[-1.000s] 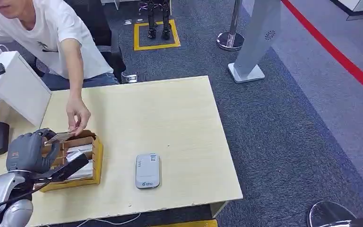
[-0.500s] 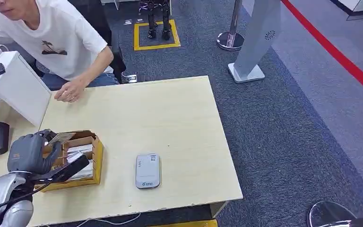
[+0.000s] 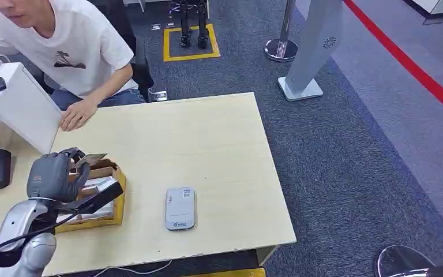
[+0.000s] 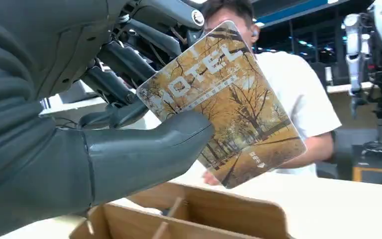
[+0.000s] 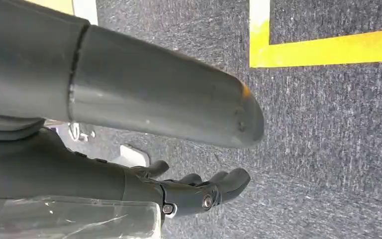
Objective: Pass the card to the sensor for recognition and then transmit it.
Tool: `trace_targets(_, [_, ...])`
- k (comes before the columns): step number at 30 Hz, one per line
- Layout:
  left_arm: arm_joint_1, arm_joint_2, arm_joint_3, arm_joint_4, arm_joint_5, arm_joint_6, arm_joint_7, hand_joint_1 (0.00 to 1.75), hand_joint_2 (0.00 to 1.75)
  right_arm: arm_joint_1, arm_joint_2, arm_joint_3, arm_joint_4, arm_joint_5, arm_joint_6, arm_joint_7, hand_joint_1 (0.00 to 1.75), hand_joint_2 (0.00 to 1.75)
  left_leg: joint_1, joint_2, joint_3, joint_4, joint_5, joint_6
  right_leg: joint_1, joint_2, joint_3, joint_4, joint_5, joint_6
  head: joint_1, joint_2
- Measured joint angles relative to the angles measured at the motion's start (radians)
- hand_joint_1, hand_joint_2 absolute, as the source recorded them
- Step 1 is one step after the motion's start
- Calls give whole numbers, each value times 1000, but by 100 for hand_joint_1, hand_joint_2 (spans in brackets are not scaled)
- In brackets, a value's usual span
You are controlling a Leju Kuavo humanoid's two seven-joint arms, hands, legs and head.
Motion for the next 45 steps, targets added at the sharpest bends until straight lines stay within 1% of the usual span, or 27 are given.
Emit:
trace_targets(7, [-6, -42, -63, 42, -12, 7, 0, 175, 175, -3, 5, 8, 0, 8, 1, 3, 0, 0, 0, 0, 0, 0, 0, 0, 0, 0, 0, 0, 0, 0, 0, 0])
trace_targets(14, [12, -78, -105, 68, -29, 51, 0, 175, 175, -5, 6, 9, 1, 8, 0, 10, 0, 0, 0, 0, 0, 0, 0, 0, 0, 0, 0, 0, 0, 0, 0, 0])
trace_targets(20, [38, -106, -129, 81, -43, 73, 0, 175, 175, -5, 8, 11, 2, 9, 0, 10, 0, 0, 0, 0, 0, 0, 0, 0, 0, 0, 0, 0, 0, 0, 0, 0])
trace_targets(23, [51, -116, -133, 85, -47, 80, 1, 175, 175, -6, 8, 12, 2, 8, 0, 10, 0, 0, 0, 0, 0, 0, 0, 0, 0, 0, 0, 0, 0, 0, 0, 0])
trace_targets(26, [60, -121, -134, 85, -66, 101, 1, 175, 175, -5, 8, 17, 3, 10, 0, 10, 0, 0, 0, 0, 0, 0, 0, 0, 0, 0, 0, 0, 0, 0, 0, 0])
trace_targets(31, [33, -126, -134, 85, -68, 98, 0, 175, 175, -6, 8, 26, 5, 14, 1, 10, 0, 0, 0, 0, 0, 0, 0, 0, 0, 0, 0, 0, 0, 0, 0, 0])
trace_targets(34, [6, -143, -136, 85, -64, 85, -6, 175, 175, -7, 10, 27, 5, 16, 3, 10, 0, 0, 0, 0, 0, 0, 0, 0, 0, 0, 0, 0, 0, 0, 0, 0])
trace_targets(37, [2, -167, -155, 91, -64, 86, -8, 175, 175, -7, 14, 29, 5, 19, 5, 11, 0, 0, -1, 0, 0, 0, 0, 0, 0, 0, 0, 0, 0, 0, 0, 0])
trace_targets(45, [26, -232, -219, 141, -94, 129, -1, 175, 175, -12, 22, 36, 6, 20, 4, 13, 0, 0, -1, 0, 0, 0, 0, 0, 0, 0, 0, 0, 0, 0, 0, 0])
